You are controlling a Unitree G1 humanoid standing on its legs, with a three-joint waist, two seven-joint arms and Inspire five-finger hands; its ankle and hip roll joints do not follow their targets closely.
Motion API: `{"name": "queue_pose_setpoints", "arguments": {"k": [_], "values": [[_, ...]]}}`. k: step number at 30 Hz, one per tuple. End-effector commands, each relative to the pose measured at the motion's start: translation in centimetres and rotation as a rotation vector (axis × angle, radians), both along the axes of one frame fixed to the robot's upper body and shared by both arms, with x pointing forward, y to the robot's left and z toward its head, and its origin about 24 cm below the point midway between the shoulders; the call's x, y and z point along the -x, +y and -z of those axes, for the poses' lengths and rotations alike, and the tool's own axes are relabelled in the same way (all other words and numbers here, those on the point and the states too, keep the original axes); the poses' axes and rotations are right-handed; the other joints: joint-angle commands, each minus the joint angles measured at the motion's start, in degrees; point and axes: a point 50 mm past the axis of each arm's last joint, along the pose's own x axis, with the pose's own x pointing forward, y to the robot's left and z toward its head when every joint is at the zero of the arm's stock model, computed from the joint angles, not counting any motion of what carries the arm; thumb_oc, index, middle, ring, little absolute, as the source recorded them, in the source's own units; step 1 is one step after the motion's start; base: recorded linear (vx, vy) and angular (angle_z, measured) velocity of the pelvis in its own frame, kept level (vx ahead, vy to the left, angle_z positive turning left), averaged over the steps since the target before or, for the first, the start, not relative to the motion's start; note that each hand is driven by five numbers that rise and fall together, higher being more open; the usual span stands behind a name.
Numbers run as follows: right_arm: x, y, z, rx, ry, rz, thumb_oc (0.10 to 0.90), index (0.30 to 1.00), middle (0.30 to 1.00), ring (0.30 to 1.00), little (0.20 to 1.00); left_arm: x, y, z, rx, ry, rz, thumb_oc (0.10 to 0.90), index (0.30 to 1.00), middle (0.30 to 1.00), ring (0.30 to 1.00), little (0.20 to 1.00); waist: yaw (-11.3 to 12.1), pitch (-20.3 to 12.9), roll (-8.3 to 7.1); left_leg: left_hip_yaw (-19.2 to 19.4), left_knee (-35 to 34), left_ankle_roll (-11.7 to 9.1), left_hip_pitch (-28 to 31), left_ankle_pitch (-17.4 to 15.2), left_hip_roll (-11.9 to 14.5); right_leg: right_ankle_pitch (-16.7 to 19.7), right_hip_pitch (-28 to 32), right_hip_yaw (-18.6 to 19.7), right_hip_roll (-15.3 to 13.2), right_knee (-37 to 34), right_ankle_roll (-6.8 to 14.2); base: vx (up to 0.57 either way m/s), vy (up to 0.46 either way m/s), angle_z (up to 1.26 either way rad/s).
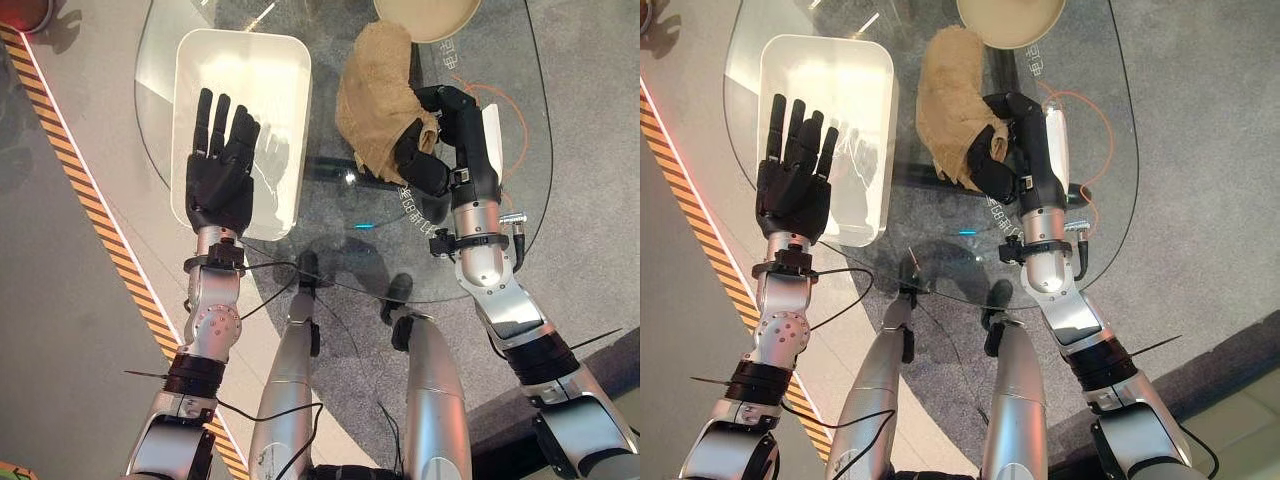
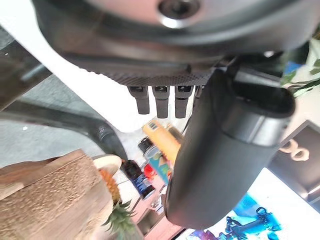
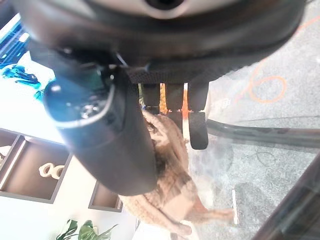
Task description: Wipe the table with a cloth and put it in the basket.
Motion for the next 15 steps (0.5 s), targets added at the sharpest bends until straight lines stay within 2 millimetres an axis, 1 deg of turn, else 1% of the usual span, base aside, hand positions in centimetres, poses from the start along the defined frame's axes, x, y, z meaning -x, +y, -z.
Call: {"name": "queue_pose_setpoints", "arguments": {"k": [1, 5, 15], "values": [[5.0, 2.6, -8.5, -0.121, -0.473, -0.245, 0.100, 0.300, 0.300, 0.300, 0.200, 0.4, -0.8, -5.6, -0.131, -0.262, 0.050, 0.800, 0.900, 0.900, 0.900, 0.900, -0.8, -1.7, -1.61, 4.9, 6.6, 2.6, 1.6, -8.0, -1.7, 6.7, 4.0, 3.2, 2.9, -10.5, 4.1, 0.00, 0.000, 0.00], [5.0, 2.9, -8.8, -0.121, -0.476, -0.265, 0.100, 0.300, 0.300, 0.300, 0.200, 0.0, -1.4, -6.3, -0.143, -0.272, 0.085, 0.800, 0.900, 0.900, 0.900, 0.900, -1.2, -1.7, -1.82, 5.0, 6.5, 2.5, 1.9, -8.0, -1.6, 6.7, 4.1, 3.3, 3.0, -10.6, 4.1, 0.00, 0.000, 0.00], [5.0, 4.3, -9.9, -0.111, -0.493, -0.316, 0.100, 0.300, 0.300, 0.300, 0.200, -1.0, -3.9, -8.2, -0.125, -0.303, 0.196, 0.800, 0.900, 0.900, 0.900, 0.900, -2.1, -1.7, -2.45, 5.3, 6.3, 2.2, 1.9, -7.9, -1.3, 6.9, 4.2, 4.0, 3.3, -11.3, 4.3, 0.00, 0.001, -0.03]]}}
